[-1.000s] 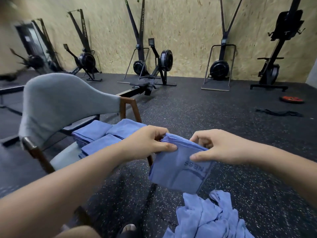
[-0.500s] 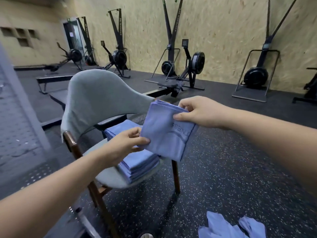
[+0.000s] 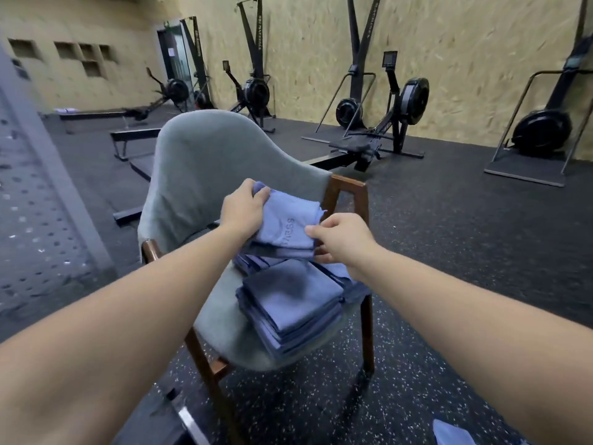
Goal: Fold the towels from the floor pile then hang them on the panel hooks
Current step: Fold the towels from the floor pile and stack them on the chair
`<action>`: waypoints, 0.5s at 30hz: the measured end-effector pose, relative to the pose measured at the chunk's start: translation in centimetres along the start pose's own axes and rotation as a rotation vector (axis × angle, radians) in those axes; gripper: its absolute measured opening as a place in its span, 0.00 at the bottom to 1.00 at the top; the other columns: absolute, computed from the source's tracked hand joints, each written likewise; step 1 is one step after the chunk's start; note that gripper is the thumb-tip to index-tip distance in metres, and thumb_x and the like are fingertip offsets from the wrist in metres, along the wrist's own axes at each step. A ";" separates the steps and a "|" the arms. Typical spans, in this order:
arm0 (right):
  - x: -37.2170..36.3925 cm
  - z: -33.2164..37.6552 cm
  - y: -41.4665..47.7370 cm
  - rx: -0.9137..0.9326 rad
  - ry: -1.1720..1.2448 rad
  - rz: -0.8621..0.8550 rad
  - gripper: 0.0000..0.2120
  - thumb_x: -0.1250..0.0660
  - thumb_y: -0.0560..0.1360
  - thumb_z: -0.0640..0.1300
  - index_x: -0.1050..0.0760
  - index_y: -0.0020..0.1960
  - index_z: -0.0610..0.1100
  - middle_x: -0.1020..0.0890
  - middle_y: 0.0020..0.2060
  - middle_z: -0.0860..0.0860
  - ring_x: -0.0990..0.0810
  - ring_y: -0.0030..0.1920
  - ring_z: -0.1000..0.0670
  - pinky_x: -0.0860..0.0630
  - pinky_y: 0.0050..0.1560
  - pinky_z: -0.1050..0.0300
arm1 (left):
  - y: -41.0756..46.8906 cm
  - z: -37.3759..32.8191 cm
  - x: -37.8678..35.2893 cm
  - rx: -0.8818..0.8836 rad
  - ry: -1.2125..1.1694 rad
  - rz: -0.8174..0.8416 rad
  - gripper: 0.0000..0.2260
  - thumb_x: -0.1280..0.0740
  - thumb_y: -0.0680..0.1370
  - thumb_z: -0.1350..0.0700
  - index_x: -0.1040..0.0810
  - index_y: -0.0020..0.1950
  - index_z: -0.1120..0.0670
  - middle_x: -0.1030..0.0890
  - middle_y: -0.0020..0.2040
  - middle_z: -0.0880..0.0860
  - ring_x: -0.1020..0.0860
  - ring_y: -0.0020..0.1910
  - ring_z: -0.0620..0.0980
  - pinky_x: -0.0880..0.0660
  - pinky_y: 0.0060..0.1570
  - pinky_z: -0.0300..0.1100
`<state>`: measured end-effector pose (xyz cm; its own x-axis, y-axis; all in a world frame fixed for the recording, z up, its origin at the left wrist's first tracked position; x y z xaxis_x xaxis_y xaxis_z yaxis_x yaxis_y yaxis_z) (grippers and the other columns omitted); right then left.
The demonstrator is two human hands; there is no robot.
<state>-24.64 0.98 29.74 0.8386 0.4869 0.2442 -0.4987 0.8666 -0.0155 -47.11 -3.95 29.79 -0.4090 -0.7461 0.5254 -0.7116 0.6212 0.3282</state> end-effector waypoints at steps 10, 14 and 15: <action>-8.3 -6.1 3.9 -0.122 0.110 -0.056 0.18 0.27 0.77 0.34 0.31 0.34 0.44 0.24 0.29 0.43 0.17 0.28 0.42 0.14 0.35 0.38 | 7.6 4.0 -3.2 -0.167 0.392 0.219 0.14 0.31 0.81 0.40 0.24 0.53 0.50 0.17 0.54 0.52 0.22 0.51 0.57 0.26 0.48 0.49; -9.3 -5.7 4.5 -0.231 0.228 -0.007 0.21 0.25 0.74 0.35 0.32 0.62 0.38 0.18 0.44 0.38 0.17 0.26 0.46 0.14 0.33 0.42 | 8.6 6.2 -4.3 -0.135 0.486 0.263 0.19 0.29 0.79 0.37 0.23 0.54 0.52 0.18 0.51 0.53 0.21 0.53 0.57 0.27 0.47 0.48; -9.3 -5.5 4.8 -0.238 0.235 -0.004 0.23 0.25 0.75 0.37 0.34 0.63 0.40 0.18 0.46 0.39 0.17 0.25 0.46 0.13 0.34 0.40 | 8.9 6.5 -4.4 -0.126 0.519 0.267 0.19 0.30 0.80 0.36 0.22 0.51 0.53 0.18 0.50 0.54 0.21 0.52 0.58 0.27 0.46 0.48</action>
<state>-33.62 1.18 22.03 0.8817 0.4716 0.0146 -0.4537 0.8559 -0.2482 -55.38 3.29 25.28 -0.2091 -0.3657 0.9070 -0.5366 0.8182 0.2062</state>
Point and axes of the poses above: each hand's wrist, its own y-axis towards the middle knuckle, its own x-axis out of the back of the hand, z = x × y, the point moved 1 cm from there along y, towards the middle knuckle
